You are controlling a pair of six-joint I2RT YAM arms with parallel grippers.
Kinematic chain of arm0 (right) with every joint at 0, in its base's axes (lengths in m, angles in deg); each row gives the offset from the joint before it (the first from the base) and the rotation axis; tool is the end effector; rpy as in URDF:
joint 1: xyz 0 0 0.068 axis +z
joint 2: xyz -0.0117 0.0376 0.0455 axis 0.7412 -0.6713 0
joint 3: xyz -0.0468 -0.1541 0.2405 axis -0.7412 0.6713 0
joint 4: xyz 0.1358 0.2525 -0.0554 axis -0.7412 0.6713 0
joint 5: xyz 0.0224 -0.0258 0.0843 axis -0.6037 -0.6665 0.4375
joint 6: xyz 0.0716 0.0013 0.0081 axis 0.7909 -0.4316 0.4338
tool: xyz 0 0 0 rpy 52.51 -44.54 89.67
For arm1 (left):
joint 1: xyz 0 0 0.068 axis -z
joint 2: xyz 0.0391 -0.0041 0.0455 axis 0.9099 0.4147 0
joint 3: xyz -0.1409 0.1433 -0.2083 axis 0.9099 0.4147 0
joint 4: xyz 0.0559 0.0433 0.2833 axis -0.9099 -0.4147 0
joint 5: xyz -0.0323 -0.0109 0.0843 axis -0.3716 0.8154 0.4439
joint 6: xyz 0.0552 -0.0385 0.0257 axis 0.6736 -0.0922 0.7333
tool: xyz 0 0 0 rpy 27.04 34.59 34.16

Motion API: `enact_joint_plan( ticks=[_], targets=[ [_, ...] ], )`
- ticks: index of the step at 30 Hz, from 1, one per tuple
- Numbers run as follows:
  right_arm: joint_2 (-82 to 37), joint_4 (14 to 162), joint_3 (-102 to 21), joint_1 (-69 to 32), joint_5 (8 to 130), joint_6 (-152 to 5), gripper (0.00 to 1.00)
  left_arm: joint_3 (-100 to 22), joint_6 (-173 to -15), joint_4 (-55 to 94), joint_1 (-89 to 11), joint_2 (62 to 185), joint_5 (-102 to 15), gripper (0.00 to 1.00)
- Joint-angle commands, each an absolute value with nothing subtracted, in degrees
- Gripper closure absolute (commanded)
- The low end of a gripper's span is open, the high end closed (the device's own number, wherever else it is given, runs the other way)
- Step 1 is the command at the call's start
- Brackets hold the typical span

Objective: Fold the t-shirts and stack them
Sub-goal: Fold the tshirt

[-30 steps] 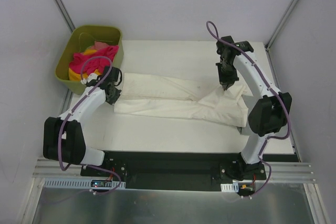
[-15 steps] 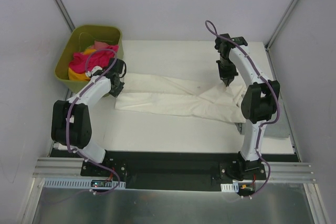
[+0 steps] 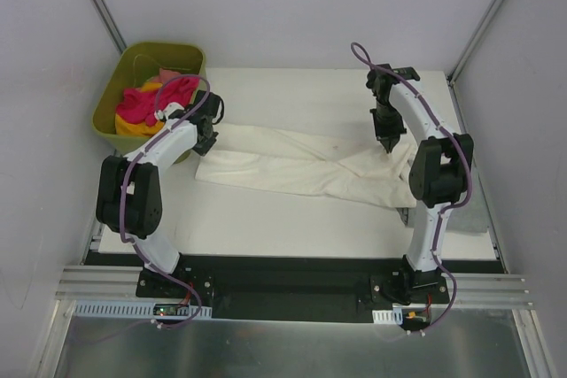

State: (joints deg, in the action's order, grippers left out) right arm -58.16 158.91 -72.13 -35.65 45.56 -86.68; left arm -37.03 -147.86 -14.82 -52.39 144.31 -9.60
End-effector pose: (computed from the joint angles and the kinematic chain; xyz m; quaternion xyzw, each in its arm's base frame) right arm 0.4450 0.0797 0.2478 -0.1497 0.9763 -0.1313 0.0853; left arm 0.3896 -0.0644 0.2153 -0.4662 0.8169 -0.0030 0.3396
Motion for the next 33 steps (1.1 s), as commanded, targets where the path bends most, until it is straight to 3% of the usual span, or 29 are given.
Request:
enact_joint_plan(
  ticks=[1, 4, 7, 8, 10, 11, 14, 15, 19, 21, 27, 33],
  targets=[
    [-60.44, 159.67, -77.23, -35.97, 45.6, -87.03, 0.99, -39.24, -148.02, -15.71, -52.49, 144.75, -7.31, 1.0],
    [-63.0, 159.76, -78.82, -35.97, 44.99, -86.77, 0.99, -38.54, -148.46, -15.79, -52.49, 143.61, -5.9, 1.0],
    [-64.59, 159.15, -81.01, -35.97, 44.81, -86.77, 0.94, -38.44, -147.68, -15.79, -52.49, 142.72, -5.63, 0.75],
    [-65.72, 158.8, -81.72, -35.97, 44.46, -86.85, 0.86, -38.62, -147.41, -15.79, -52.4, 142.46, -5.9, 0.64],
    [-66.61, 157.74, -82.6, -35.97, 43.76, -86.94, 0.69, -38.88, -146.62, -15.79, -52.31, 142.28, -7.03, 0.58],
    [-67.31, 158.0, -83.38, -35.97, 43.49, -87.03, 0.53, -39.32, -146.18, -15.79, -52.23, 141.94, -7.56, 0.54],
    [-66.62, 157.92, -83.4, -35.88, 42.7, -86.68, 0.3, -40.46, -145.04, -15.71, -49.87, 140.71, -6.96, 0.36],
    [-65.05, 157.22, -82.09, -35.88, 42.26, -86.33, 0.28, -40.81, -144.51, -15.71, -49.16, 140.53, -6.69, 0.23],
    [-58.54, 153.62, -74.46, -35.88, 42.78, -85.19, 0.09, -42.58, -141.87, -15.71, -46.34, 140.61, -7.74, 0.01],
    [-55.29, 150.56, -70.23, -35.88, 46.9, -84.92, 0.01, -42.84, -141.52, -15.62, -45.64, 140.61, -10.37, 0.01],
    [-44.21, 137.3, -52.38, -35.97, 73.08, -80.88, 0.0, -42.49, -138.62, -15.44, -43.18, 141.67, -16.17, 0.01],
    [-44.81, 130.85, -45.16, -35.79, 80.23, -73.94, 0.0, -37.75, -136.07, -15.35, -42.82, 140.09, -18.73, 0.01]
  ],
)
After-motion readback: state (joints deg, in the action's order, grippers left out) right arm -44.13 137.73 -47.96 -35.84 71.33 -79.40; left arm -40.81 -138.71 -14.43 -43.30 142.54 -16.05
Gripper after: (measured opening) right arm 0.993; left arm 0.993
